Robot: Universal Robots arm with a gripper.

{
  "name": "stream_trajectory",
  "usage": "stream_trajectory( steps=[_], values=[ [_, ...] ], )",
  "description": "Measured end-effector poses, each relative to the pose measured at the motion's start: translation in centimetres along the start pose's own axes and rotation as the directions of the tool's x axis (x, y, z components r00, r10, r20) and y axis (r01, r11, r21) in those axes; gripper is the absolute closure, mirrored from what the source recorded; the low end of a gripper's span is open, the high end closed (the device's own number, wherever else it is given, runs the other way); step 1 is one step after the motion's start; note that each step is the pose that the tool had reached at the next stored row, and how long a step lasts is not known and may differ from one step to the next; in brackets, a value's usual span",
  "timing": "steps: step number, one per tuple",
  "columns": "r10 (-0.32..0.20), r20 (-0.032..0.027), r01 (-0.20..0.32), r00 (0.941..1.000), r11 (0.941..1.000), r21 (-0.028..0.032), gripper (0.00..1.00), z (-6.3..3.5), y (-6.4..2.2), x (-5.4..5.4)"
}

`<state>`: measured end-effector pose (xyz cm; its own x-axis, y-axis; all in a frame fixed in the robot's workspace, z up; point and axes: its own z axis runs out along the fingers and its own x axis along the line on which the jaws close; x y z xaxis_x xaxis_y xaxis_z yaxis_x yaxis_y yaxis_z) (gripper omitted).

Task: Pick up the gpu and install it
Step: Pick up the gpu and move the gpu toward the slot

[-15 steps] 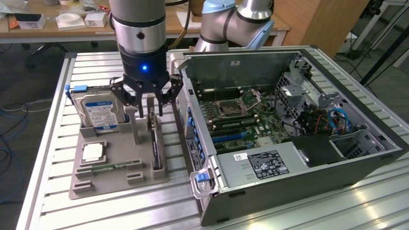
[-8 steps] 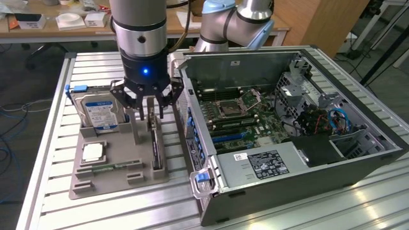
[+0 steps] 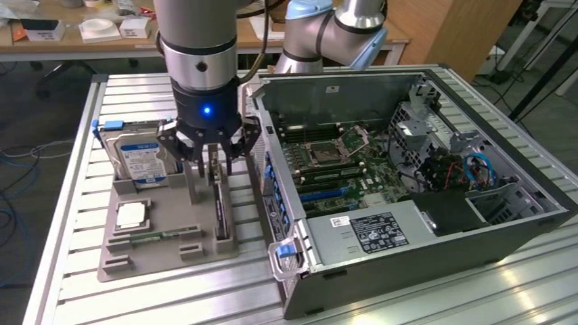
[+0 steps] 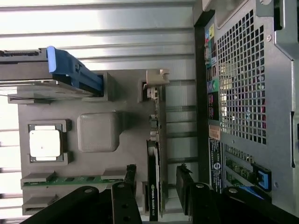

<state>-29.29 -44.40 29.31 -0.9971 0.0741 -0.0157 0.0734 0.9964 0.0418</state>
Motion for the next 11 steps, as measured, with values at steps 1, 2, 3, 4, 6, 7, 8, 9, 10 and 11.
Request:
stream_trajectory(
  steps=[1,2,3,4,6,7,8,9,10,11],
  values=[
    [0.000,0.0000,0.000,1.0000,1.0000,0.0000,0.53,0.08,-0.13,-0.01],
    [0.000,0.0000,0.000,1.0000,1.0000,0.0001,0.53,0.16,-0.28,-0.02],
    [0.000,0.0000,0.000,1.0000,1.0000,0.0001,0.53,0.26,-0.39,-0.03],
    [0.000,0.0000,0.000,1.0000,1.0000,0.0000,0.53,0.37,-0.47,-0.03],
    [0.000,0.0001,0.000,1.0000,1.0000,-0.0001,0.53,0.56,-0.61,-0.04],
    [0.000,-0.0002,0.000,1.0000,1.0000,0.0001,0.53,0.64,-0.70,-0.04],
    [0.000,-0.0001,0.000,1.0000,1.0000,0.0002,0.53,0.74,-0.80,-0.04],
    [0.000,0.0000,0.000,1.0000,1.0000,0.0000,0.53,0.85,-0.88,-0.05],
    [0.000,0.0001,0.000,1.0000,1.0000,-0.0001,0.53,0.96,-0.95,-0.05],
    [0.000,0.0001,0.000,1.0000,1.0000,0.0000,0.53,1.05,-0.98,-0.05]
  ],
)
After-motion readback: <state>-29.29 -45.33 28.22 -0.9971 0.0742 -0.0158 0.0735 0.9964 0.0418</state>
